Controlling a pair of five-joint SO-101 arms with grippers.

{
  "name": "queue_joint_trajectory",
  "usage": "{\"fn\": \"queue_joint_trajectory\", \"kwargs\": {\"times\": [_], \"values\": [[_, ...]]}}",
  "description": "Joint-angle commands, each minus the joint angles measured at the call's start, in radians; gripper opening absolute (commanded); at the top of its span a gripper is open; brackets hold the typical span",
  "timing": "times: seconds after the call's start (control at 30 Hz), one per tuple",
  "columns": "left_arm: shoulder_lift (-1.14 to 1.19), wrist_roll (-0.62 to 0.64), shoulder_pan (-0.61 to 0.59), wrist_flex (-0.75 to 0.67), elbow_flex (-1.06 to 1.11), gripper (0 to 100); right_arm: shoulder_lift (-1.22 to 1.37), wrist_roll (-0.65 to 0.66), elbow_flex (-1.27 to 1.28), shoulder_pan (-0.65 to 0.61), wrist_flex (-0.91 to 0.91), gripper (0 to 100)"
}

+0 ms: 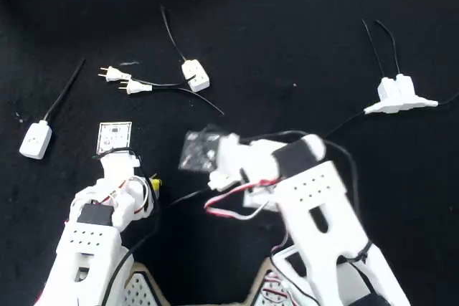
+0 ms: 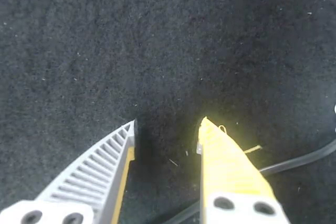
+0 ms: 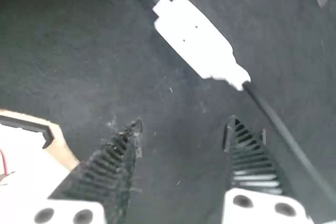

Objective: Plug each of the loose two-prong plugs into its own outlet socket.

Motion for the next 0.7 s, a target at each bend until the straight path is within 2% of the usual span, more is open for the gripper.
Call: {"fn": "queue_joint_trajectory", "kwargs": {"times": [0.0, 0.13, 0.27, 0.4, 0.5, 0.67], "values": [[-0.009, -0.008, -0.007, -0.002, -0.062, 20, -0.010, 0.014, -0.002, -0.121, -0.026, 23.0], [-0.009, -0.008, -0.019, 0.000, -0.062, 20, -0.008, 0.017, -0.010, -0.196, -0.051, 24.0], [-0.009, -0.008, -0.087, -0.006, -0.064, 20, -0.002, 0.015, -0.012, -0.195, -0.078, 32.4], [-0.009, -0.008, -0.116, -0.003, -0.074, 20, 0.085, 0.041, -0.022, -0.193, -0.098, 33.2], [-0.009, -0.008, -0.134, -0.005, -0.074, 20, 0.200, 0.060, -0.056, -0.146, -0.141, 33.2], [-0.009, -0.005, -0.170, -0.005, -0.074, 20, 0.392, 0.180, -0.174, -0.049, -0.141, 33.2]]}}
